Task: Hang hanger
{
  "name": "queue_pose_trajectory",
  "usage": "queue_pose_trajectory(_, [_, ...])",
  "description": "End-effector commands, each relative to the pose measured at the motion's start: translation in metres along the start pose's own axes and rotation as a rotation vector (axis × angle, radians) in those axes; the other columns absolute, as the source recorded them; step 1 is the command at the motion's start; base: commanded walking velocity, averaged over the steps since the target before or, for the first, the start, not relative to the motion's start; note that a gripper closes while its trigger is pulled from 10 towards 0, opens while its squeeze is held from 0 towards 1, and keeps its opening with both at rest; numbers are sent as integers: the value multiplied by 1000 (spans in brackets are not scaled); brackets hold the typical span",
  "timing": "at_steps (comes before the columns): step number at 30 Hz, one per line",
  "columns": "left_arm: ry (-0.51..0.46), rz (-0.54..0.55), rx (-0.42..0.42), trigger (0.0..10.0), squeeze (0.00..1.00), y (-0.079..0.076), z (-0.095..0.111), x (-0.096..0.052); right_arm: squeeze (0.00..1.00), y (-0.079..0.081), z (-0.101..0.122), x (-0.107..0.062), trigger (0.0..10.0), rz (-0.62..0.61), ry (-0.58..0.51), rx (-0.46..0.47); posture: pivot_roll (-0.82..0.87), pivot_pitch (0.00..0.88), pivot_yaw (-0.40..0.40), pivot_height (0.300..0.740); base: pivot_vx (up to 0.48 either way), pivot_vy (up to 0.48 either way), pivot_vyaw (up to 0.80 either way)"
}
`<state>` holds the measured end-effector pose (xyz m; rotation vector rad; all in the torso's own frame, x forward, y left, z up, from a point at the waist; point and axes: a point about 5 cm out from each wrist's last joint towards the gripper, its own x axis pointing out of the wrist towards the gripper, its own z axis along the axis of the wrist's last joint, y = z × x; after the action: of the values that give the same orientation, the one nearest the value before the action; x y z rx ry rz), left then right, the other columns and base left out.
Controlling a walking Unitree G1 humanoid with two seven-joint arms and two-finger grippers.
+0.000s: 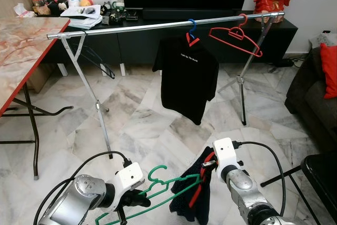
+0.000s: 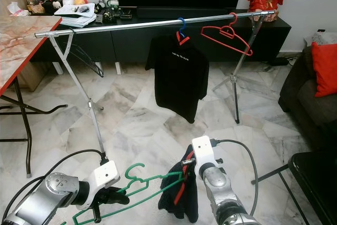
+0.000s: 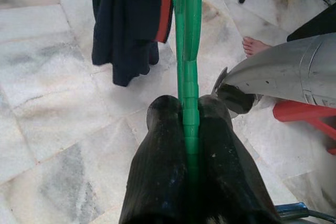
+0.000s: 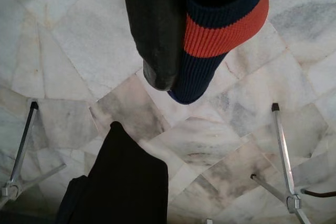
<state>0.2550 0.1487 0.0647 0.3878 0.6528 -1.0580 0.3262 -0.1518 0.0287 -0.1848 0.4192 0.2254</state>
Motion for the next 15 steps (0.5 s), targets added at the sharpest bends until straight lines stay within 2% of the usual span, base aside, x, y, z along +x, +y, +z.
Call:
queue_pose_trajectory(1, [13, 25, -8, 10000, 0, 2, -3, 2, 0, -4, 5, 1, 10000, -10, -11, 6, 48, 60, -40, 740, 0, 0, 0])
queue_pose_trajectory(9, [41, 21, 3, 10000, 0, 1, -6, 4, 0, -3, 4, 1, 10000, -10, -7, 7, 49, 61, -40, 740, 0, 0, 0])
queue_pose_trajectory(15, [45, 87, -21, 10000, 0, 6, -10, 9, 0, -3, 6, 1, 10000, -12, -12, 11, 48, 62, -41, 740, 0, 0, 0])
